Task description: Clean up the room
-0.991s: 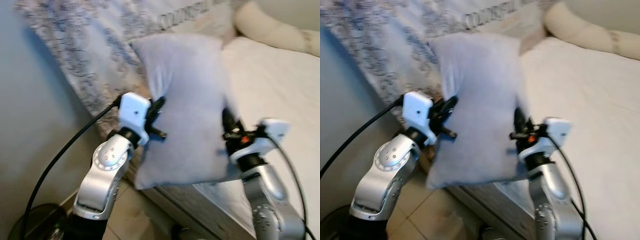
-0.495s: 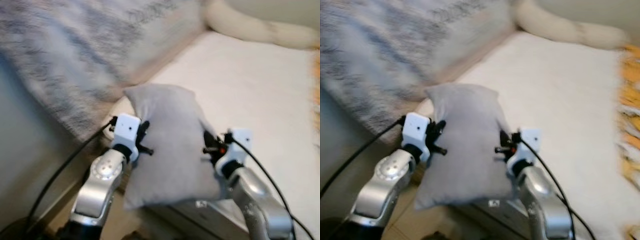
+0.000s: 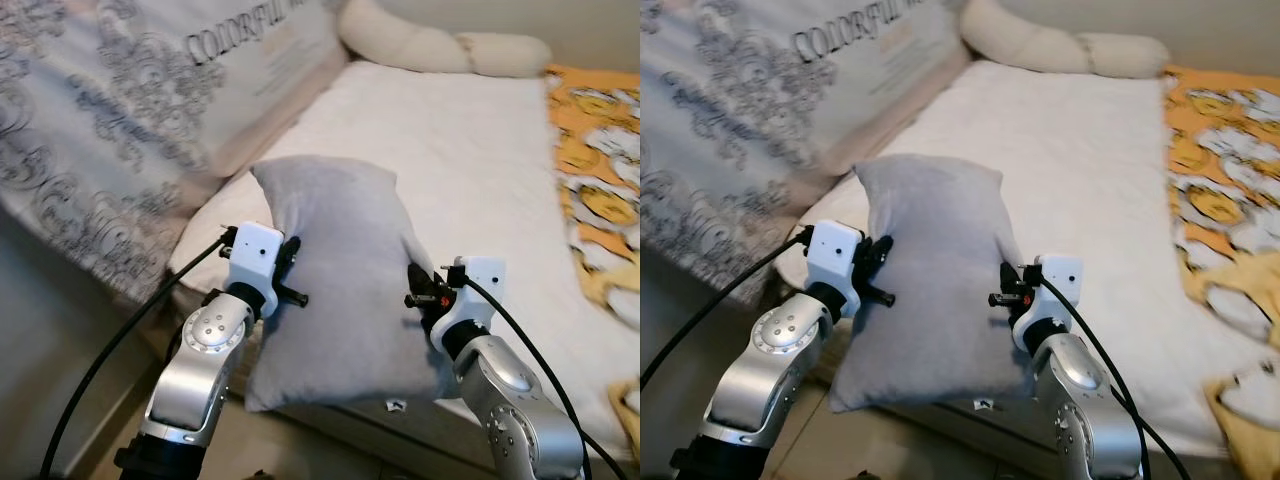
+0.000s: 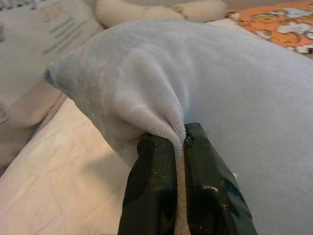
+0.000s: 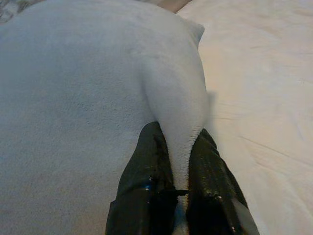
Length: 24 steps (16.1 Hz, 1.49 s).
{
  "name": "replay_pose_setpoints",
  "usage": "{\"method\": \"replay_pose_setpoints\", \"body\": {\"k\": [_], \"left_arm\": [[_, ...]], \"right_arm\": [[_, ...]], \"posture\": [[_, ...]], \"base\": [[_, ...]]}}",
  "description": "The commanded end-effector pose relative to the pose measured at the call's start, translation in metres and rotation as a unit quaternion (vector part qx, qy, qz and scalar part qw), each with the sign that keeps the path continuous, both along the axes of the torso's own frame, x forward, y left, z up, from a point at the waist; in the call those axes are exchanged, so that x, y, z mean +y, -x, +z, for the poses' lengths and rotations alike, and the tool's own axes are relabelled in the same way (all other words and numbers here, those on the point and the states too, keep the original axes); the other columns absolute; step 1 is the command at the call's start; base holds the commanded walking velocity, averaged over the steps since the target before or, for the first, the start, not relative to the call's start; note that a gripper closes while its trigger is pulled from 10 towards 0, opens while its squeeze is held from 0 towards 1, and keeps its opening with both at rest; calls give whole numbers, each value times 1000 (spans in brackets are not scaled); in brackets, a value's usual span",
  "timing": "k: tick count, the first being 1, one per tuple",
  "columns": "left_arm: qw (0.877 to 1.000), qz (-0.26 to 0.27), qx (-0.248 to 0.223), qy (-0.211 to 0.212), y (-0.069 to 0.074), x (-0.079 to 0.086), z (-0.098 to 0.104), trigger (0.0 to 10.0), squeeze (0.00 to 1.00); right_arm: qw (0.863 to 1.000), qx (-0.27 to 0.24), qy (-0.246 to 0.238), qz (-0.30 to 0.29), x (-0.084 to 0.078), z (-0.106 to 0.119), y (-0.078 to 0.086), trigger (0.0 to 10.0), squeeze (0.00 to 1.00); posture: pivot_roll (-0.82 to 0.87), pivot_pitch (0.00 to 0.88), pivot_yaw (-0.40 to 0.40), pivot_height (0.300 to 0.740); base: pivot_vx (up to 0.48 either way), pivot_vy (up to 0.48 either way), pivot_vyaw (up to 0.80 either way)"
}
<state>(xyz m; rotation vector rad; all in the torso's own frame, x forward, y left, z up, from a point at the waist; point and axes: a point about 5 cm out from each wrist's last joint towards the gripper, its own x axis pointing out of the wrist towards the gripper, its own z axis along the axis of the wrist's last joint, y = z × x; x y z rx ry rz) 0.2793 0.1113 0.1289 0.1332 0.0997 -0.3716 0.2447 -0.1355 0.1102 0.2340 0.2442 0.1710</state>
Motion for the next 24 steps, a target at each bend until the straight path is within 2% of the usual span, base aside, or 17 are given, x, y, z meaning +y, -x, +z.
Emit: {"method": "replay_pose_setpoints", "body": {"k": [1,12,20,22,24], "left_arm": [[1000,10,-25,-5,-6,6,12,10000,0],[1000,9,-27,-5,-11,6,16,10000,0],[1000,-7,-26,-16,-13,7,19,10000,0],[1000,-5,-30,7,-11,7,22,10000,0],[1000,-1,-23,5,-9,7,20,10000,0]], "right_arm": [[999,-21,9,-25,-9,8,-2,10000,0],[999,-22,-6,-33,-8,9,-3,10000,0],[998,-18,-17,-50,-7,6,0,10000,0],[998,-16,-19,-54,-8,5,1,10000,0],[998,-14,-20,-53,-7,5,1,10000,0]], "posture": [[-38,0,48,740],[-24,0,61,740],[-14,0,106,740],[-13,0,102,740],[-13,0,93,740]], "base": [[0,259,-800],[0,301,-73],[0,344,0],[0,0,0],[0,0,0]]}}
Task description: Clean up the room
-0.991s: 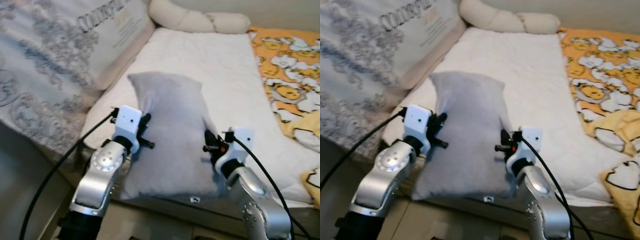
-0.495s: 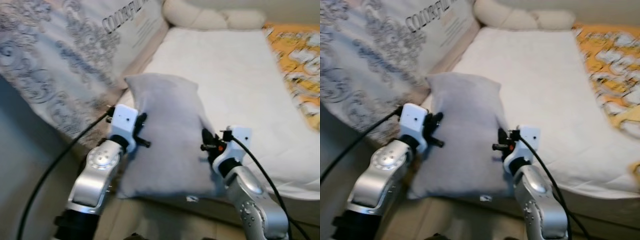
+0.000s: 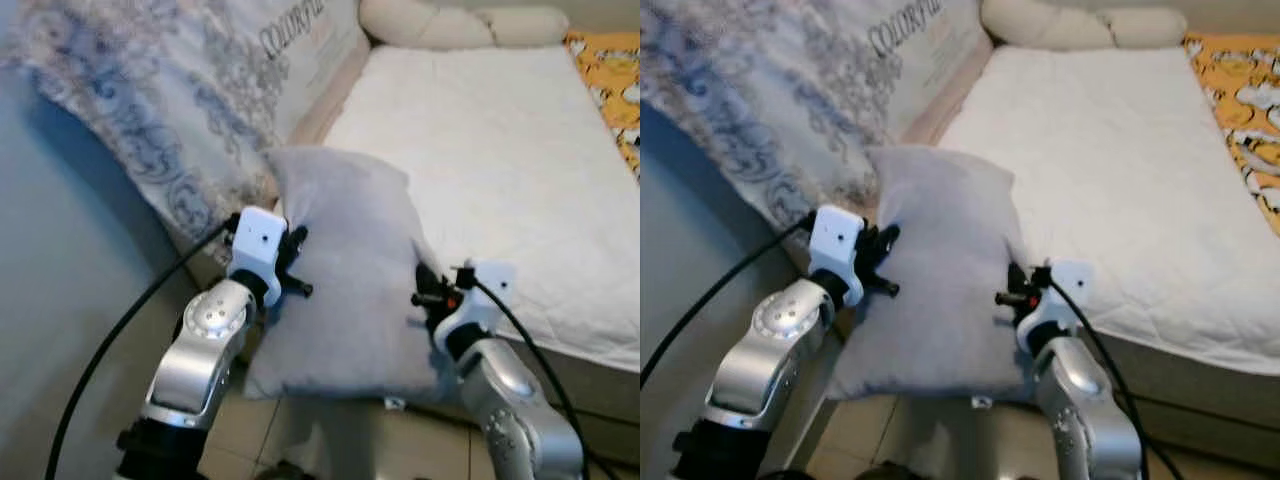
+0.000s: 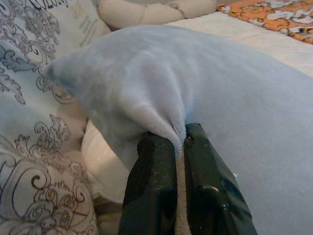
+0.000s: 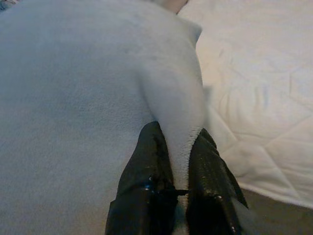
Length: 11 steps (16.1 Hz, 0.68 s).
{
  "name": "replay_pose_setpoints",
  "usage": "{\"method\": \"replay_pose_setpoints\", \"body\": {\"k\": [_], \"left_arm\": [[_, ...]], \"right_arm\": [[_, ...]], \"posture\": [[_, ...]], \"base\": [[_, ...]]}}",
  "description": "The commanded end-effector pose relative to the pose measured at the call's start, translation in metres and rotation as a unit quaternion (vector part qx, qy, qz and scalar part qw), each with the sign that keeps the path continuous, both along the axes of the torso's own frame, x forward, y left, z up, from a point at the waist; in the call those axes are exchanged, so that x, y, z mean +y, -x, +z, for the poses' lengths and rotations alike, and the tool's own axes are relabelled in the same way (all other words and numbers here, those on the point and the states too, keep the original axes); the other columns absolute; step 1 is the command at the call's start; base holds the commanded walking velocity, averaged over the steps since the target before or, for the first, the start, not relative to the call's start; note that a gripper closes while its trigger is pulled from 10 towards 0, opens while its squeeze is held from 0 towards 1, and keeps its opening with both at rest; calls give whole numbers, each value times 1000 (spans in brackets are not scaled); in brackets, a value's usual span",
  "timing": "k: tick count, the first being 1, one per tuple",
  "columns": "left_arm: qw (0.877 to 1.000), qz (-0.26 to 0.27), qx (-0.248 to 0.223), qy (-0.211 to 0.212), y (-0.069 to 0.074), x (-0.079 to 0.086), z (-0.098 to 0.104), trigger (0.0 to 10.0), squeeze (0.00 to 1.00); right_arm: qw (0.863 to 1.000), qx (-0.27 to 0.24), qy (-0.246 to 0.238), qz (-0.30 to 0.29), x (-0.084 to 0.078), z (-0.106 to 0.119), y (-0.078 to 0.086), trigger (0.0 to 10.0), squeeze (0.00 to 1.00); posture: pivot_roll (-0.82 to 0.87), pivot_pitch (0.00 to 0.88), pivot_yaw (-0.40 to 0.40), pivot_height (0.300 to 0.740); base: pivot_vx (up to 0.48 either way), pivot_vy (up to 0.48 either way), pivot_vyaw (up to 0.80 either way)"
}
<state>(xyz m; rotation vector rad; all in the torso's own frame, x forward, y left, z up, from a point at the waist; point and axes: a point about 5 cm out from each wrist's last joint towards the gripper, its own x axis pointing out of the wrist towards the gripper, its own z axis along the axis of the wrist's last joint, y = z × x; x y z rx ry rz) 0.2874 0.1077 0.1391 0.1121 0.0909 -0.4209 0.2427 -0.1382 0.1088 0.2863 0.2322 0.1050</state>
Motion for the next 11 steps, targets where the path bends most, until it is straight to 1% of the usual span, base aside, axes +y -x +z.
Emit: {"method": "replay_pose_setpoints", "body": {"k": [1,3,6,11], "left_arm": [[999,24,-23,-3,-1,10,10,10000,0],[999,28,-21,11,0,10,10,10000,0],[999,31,-19,15,1,9,10,10000,0],[999,37,-15,24,3,10,9,10000,0]], "right_arm": [[1000,-14,4,-17,-5,6,-1,10000,0],[1000,-14,5,-14,-5,7,-2,10000,0],[1000,-13,8,-5,-5,7,-4,10000,0],[1000,-14,16,7,-3,8,-8,10000,0]], "posture": [[-14,0,88,740],[-13,0,79,740],[-10,0,68,740],[-14,0,51,740]], "base": [[0,0,0],[0,0,0],[281,0,0],[340,0,0]]}}
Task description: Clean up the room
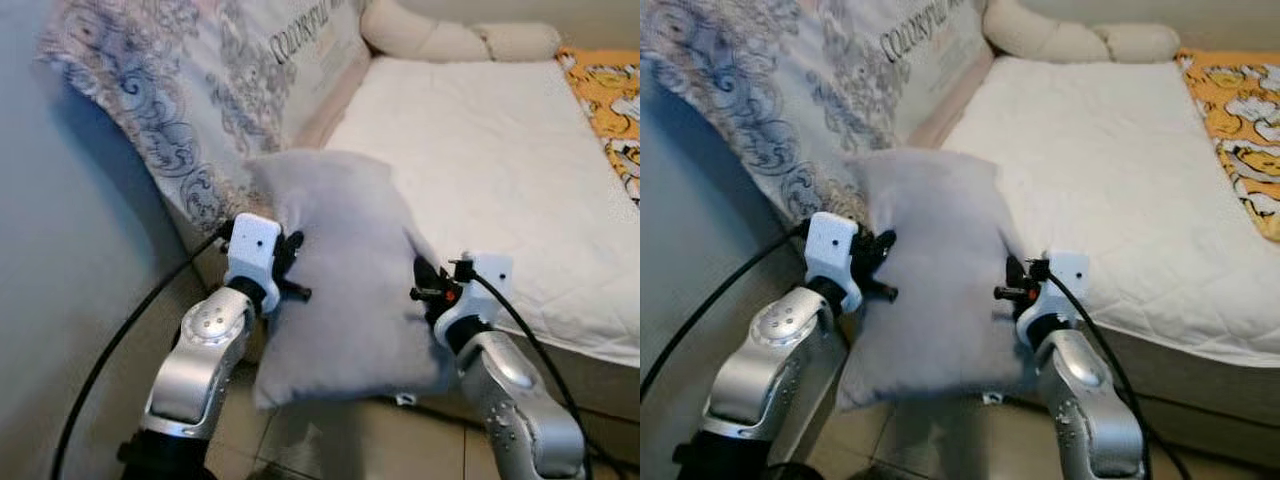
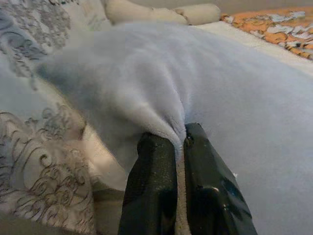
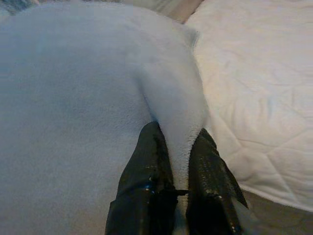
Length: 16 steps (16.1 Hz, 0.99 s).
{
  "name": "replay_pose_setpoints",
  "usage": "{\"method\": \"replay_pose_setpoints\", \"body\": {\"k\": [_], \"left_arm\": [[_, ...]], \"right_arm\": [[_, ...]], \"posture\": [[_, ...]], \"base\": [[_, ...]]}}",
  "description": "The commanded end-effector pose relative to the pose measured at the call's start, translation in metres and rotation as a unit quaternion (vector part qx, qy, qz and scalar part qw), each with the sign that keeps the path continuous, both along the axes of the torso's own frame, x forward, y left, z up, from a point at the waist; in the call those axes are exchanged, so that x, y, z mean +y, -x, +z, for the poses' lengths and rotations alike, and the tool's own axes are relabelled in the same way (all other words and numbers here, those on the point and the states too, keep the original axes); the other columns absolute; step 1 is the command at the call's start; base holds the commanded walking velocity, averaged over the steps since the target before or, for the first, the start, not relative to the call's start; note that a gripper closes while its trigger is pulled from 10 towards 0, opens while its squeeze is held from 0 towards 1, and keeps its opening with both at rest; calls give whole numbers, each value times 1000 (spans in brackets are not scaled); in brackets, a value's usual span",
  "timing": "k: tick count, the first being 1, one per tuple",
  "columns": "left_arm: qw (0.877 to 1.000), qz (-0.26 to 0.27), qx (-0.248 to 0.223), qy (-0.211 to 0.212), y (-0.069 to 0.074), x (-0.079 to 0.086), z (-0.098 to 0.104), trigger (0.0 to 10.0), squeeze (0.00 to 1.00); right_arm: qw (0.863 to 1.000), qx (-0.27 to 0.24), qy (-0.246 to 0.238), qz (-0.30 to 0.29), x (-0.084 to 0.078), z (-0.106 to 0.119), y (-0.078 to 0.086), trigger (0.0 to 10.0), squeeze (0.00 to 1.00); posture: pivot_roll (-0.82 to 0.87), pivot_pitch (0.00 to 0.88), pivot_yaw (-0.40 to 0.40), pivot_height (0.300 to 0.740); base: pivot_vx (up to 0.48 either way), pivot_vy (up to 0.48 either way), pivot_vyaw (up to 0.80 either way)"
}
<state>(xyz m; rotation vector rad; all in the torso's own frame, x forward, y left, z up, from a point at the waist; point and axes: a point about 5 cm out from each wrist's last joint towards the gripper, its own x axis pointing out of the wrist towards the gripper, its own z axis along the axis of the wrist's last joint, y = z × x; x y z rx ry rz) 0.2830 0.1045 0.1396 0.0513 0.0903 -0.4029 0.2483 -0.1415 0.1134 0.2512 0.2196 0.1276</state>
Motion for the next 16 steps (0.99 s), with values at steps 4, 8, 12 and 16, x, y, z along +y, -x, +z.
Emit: {"method": "replay_pose_setpoints", "body": {"k": [4,8,12,16], "left_arm": [[999,32,-15,-1,0,13,5,10000,0],[999,41,-20,-1,4,10,3,10000,0],[999,30,-29,-8,4,6,7,10000,0],[999,27,-31,-11,2,7,9,10000,0]], "right_arm": [[1000,-7,11,5,-2,5,-4,10000,0],[999,-9,23,29,-2,8,-8,10000,0],[999,-9,25,37,-1,8,-9,10000,0],[999,-12,23,36,2,9,-9,10000,0]], "posture": [[-21,0,26,740],[-18,0,-24,740],[-13,0,-17,740],[-18,0,-6,740]], "base": [[339,0,0],[319,0,0],[307,0,0],[294,0,0]]}}
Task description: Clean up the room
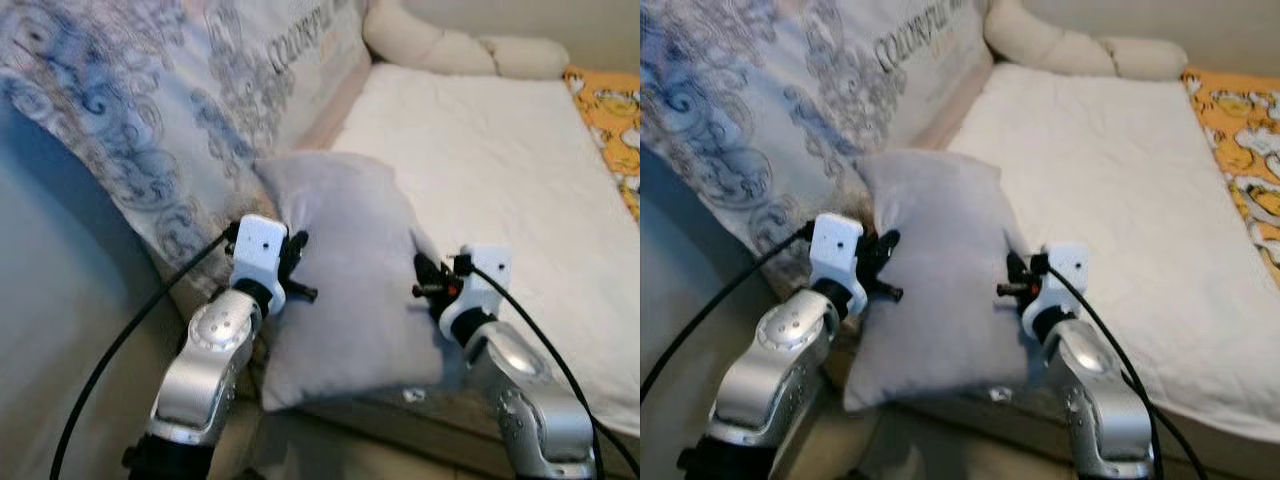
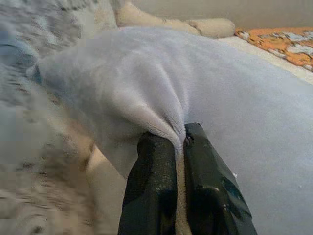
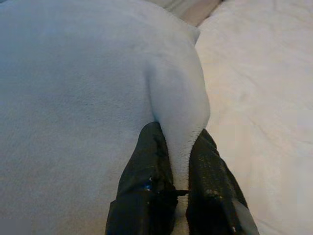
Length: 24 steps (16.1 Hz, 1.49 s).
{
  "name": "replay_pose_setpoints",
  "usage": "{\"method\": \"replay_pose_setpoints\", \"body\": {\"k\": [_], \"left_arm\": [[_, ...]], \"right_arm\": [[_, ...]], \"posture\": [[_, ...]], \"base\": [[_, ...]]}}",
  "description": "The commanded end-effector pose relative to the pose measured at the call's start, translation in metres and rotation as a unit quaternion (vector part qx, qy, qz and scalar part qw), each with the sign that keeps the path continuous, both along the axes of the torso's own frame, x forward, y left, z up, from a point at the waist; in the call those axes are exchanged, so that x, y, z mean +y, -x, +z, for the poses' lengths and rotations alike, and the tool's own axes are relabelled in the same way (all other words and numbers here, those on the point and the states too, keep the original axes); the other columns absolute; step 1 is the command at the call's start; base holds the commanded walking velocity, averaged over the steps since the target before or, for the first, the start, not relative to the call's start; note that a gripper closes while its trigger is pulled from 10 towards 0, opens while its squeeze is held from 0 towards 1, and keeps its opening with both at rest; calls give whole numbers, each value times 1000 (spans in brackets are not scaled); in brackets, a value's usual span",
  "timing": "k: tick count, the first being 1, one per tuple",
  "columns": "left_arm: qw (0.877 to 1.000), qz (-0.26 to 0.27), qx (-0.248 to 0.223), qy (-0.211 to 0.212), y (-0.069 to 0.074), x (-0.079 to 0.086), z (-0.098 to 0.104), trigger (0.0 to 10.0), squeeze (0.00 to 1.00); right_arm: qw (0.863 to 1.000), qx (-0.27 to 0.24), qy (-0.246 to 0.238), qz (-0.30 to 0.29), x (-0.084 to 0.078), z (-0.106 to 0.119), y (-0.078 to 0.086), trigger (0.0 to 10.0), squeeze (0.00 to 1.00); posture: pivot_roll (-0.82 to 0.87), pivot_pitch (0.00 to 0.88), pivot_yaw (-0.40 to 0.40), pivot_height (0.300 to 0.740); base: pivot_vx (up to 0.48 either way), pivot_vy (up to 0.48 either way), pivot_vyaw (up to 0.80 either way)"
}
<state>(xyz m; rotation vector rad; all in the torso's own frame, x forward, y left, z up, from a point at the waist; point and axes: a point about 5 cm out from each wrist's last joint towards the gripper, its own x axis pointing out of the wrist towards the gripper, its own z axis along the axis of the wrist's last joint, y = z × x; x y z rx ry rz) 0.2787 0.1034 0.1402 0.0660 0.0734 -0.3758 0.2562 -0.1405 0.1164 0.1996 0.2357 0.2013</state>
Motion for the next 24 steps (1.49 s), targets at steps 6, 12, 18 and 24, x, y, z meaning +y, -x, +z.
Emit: {"method": "replay_pose_setpoints", "body": {"k": [6,12,18,24], "left_arm": [[1000,8,-21,-8,-2,6,9,10000,0],[1000,13,-20,-11,-2,10,8,10000,0],[1000,15,-22,-11,-7,12,11,10000,0],[1000,14,-19,-8,-6,11,10,10000,0]], "right_arm": [[1000,-12,-2,-3,2,5,0,10000,0],[1000,-14,-1,2,3,6,-4,10000,0],[1000,-13,-7,3,5,7,-7,10000,0],[1000,-18,-1,4,5,8,-9,10000,0]], "posture": [[-15,0,-3,740],[-9,0,-3,740],[-12,0,7,740],[-10,0,4,740]], "base": [[287,0,-400],[281,0,0],[279,0,-133],[277,0,-400]]}}
